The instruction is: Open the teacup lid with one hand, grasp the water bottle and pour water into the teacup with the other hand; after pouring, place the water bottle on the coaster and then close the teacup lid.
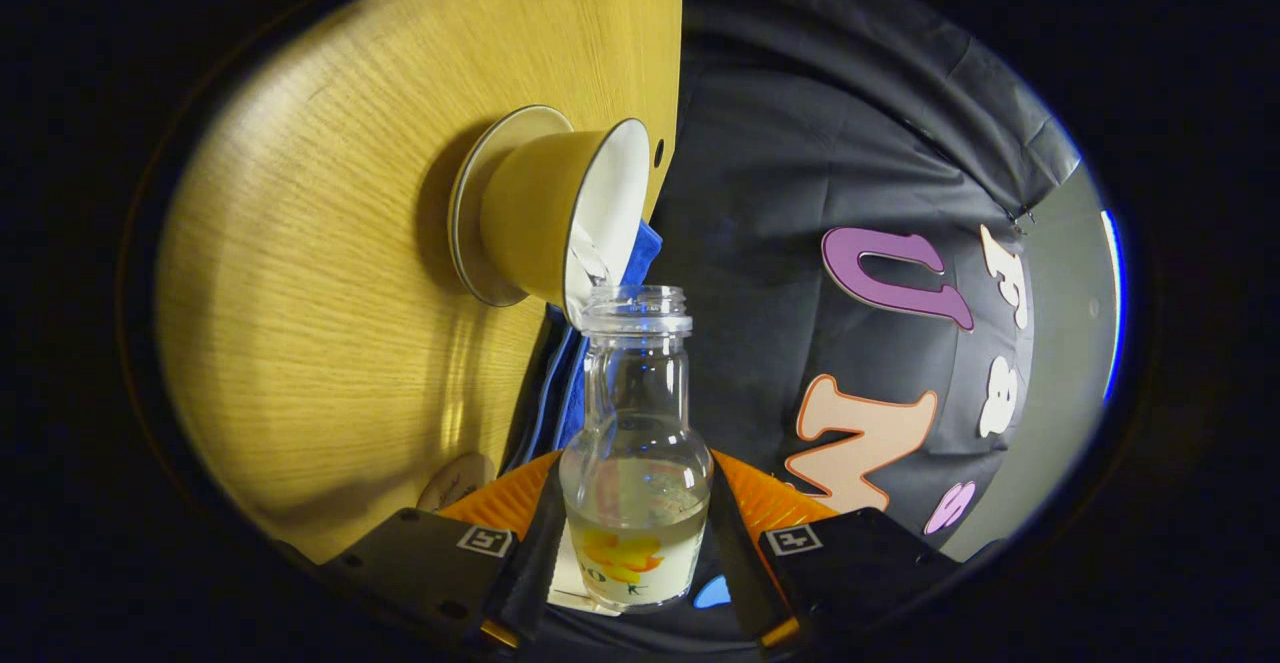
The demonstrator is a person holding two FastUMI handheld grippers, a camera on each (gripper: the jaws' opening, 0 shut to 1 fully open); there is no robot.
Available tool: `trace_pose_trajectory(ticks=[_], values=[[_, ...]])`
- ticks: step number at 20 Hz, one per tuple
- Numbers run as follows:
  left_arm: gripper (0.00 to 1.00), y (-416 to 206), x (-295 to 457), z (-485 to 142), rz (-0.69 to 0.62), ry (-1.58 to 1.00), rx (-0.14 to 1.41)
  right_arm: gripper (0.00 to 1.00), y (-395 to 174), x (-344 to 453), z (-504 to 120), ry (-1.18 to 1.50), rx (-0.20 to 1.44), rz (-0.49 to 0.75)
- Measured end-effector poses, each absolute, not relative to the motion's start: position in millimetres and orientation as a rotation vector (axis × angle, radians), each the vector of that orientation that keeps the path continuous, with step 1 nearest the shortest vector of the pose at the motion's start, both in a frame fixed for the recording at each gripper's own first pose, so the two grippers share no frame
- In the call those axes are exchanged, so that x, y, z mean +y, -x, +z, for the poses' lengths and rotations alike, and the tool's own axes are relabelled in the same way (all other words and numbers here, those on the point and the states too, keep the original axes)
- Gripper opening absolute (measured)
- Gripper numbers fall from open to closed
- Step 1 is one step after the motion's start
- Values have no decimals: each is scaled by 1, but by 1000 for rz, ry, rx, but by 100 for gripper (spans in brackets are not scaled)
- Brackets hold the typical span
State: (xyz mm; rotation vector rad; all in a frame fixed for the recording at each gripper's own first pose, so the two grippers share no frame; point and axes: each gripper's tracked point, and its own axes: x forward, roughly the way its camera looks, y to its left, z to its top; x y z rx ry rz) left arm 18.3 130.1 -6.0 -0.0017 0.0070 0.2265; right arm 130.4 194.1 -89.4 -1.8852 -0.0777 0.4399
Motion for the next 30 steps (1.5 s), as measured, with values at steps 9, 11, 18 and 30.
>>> trace_pose_trajectory(ticks=[9, 11, 18, 30], values=[[22, -18, 130, -5, 226, 2, 6, 75, -132, 206, -82, 2005, -155, 446], [22, -18, 130, -5, 226, 1, 6, 75, -131, 208, -80, 2036, -170, 451], [22, -18, 130, -6, 226, 2, 7, 76, -132, 213, -77, 2092, -196, 465], [22, -18, 130, -6, 226, 3, 7, 75, -131, 218, -79, 2118, -203, 478]])
